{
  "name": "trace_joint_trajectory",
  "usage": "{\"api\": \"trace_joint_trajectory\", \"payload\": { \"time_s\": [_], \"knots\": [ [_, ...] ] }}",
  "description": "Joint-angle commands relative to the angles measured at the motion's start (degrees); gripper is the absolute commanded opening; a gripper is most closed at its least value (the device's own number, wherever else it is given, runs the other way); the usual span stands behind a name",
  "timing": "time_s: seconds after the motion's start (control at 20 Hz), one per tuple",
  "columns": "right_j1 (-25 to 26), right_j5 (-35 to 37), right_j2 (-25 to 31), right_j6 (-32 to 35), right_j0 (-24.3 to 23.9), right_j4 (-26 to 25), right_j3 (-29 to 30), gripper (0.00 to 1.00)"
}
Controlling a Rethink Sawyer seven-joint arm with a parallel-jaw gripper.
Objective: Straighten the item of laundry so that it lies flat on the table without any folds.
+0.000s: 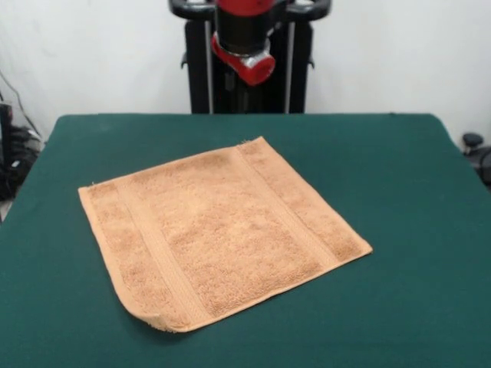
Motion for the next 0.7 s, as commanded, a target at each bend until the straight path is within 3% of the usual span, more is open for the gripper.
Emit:
{"api": "trace_joint_trajectory", "payload": {
  "time_s": [0.05,0.7],
  "knots": [
    [-0.8,-0.2,2.4,-0.2,-1.3,-1.8,3.5,1.00],
    [3.4,-8.9,2.6,1.2,-3.5,-8.2,-0.3,1.00]
  ]
}}
